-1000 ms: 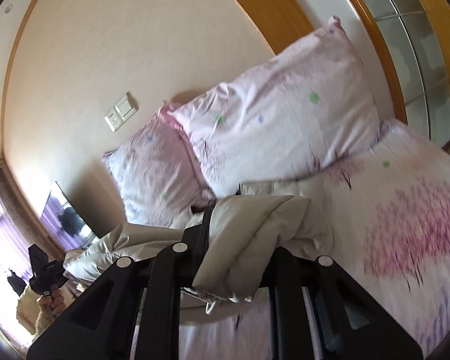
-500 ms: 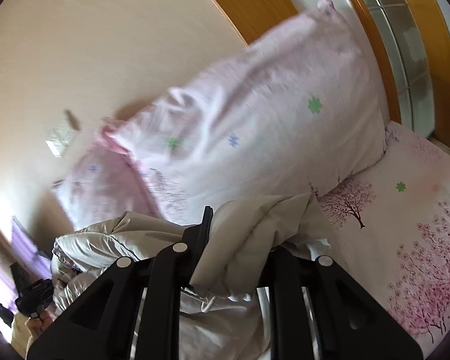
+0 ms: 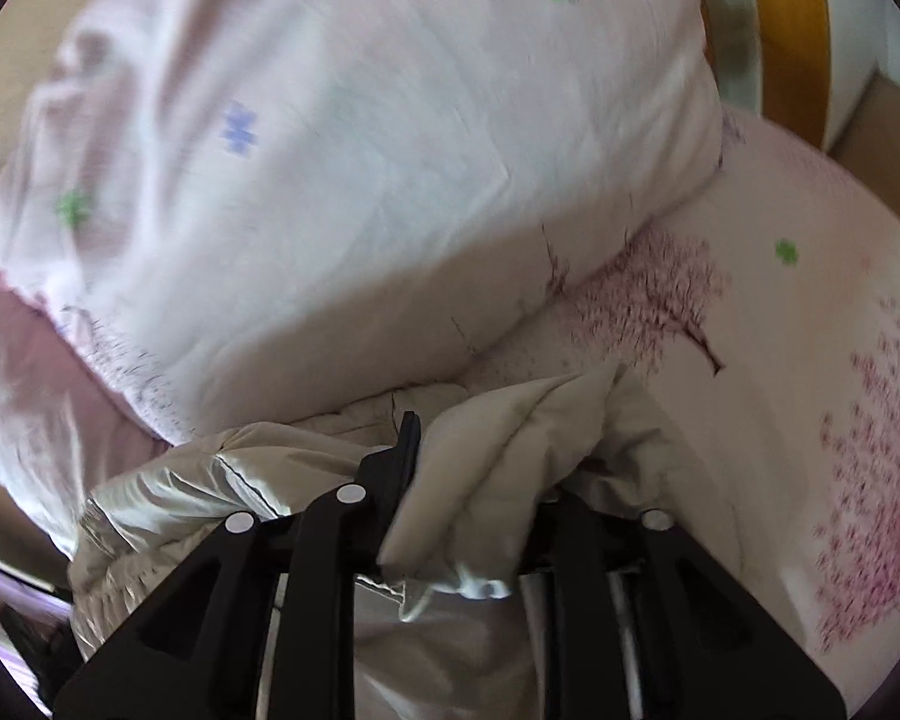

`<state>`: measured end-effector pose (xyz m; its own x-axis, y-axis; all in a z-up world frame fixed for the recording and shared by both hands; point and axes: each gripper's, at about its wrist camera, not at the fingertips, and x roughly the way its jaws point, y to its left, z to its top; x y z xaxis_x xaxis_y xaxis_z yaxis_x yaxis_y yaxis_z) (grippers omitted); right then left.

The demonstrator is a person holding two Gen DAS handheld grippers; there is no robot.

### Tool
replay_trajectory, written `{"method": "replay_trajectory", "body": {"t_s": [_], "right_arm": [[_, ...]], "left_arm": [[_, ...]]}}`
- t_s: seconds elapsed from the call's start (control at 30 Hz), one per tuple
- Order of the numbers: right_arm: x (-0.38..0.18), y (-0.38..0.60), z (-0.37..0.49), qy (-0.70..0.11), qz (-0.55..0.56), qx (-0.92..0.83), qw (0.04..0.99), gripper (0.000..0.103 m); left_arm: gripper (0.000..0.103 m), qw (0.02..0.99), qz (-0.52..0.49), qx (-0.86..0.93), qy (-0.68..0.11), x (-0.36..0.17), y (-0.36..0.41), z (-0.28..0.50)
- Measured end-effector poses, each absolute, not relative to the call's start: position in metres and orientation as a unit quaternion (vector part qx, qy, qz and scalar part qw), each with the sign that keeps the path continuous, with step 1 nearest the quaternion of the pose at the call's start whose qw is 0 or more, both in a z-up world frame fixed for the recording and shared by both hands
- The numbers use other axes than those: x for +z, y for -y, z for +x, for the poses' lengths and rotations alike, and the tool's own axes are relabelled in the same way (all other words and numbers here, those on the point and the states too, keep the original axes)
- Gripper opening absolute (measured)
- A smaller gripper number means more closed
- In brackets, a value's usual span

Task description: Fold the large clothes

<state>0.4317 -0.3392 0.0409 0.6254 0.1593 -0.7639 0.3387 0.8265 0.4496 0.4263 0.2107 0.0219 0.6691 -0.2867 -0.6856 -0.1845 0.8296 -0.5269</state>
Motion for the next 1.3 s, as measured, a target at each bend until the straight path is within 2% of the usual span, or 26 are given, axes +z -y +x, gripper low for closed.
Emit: {"method": "replay_trajectory", "body": {"t_s": [0.07,0.1,0.17,0.23,0.27,0.3,0.33,0.4,0.5,0.57,0.63,0.7,0.87,0.97,1.3], "right_arm": [[0.038,0.341,0.439,-0.445,0.306,-0.051,0.840,0.040],[0.038,0.341,0.441,-0.446,0.313,-0.047,0.837,0.044],[0.041,0.346,0.442,-0.433,0.337,-0.023,0.836,0.060],[0.047,0.353,0.435,-0.407,0.353,-0.001,0.842,0.067],[0.051,0.356,0.431,-0.395,0.355,0.009,0.847,0.068],[0.055,0.358,0.426,-0.383,0.356,0.016,0.852,0.069],[0.061,0.360,0.419,-0.366,0.353,0.023,0.861,0.069],[0.075,0.358,0.407,-0.335,0.327,0.025,0.883,0.069],[0.101,0.337,0.378,-0.288,0.237,0.034,0.927,0.065],[0.107,0.313,0.367,-0.294,0.183,0.070,0.935,0.044],[0.106,0.277,0.355,-0.317,0.118,0.119,0.934,0.030],[0.100,0.246,0.341,-0.336,0.067,0.147,0.928,0.024],[0.081,0.218,0.349,-0.384,0.035,0.162,0.908,0.021],[0.069,0.215,0.363,-0.413,0.027,0.144,0.899,0.021],[0.024,0.208,0.435,-0.542,0.055,0.079,0.835,0.018]], "left_arm": [[0.015,0.859,-0.296,-0.027,-0.418,0.016,-0.211,0.433],[0.016,0.855,-0.300,-0.027,-0.421,0.015,-0.211,0.435],[0.022,0.849,-0.312,-0.034,-0.424,0.014,-0.213,0.436],[0.040,0.845,-0.330,-0.050,-0.418,0.017,-0.215,0.434],[0.045,0.844,-0.341,-0.062,-0.409,0.020,-0.218,0.432],[0.056,0.845,-0.346,-0.068,-0.402,0.024,-0.220,0.429],[0.073,0.848,-0.351,-0.073,-0.389,0.030,-0.223,0.424],[0.083,0.863,-0.348,-0.071,-0.359,0.046,-0.227,0.412],[0.083,0.887,-0.312,-0.074,-0.333,0.070,-0.220,0.391],[0.083,0.902,-0.262,-0.080,-0.333,0.083,-0.198,0.370],[0.083,0.911,-0.213,-0.096,-0.339,0.088,-0.173,0.350],[0.083,0.914,-0.173,-0.118,-0.348,0.085,-0.148,0.332],[0.080,0.902,-0.119,-0.149,-0.386,0.058,-0.101,0.320],[0.073,0.899,-0.094,-0.130,-0.407,0.043,-0.093,0.335],[0.060,0.874,-0.110,-0.093,-0.465,0.018,-0.093,0.396]]}}
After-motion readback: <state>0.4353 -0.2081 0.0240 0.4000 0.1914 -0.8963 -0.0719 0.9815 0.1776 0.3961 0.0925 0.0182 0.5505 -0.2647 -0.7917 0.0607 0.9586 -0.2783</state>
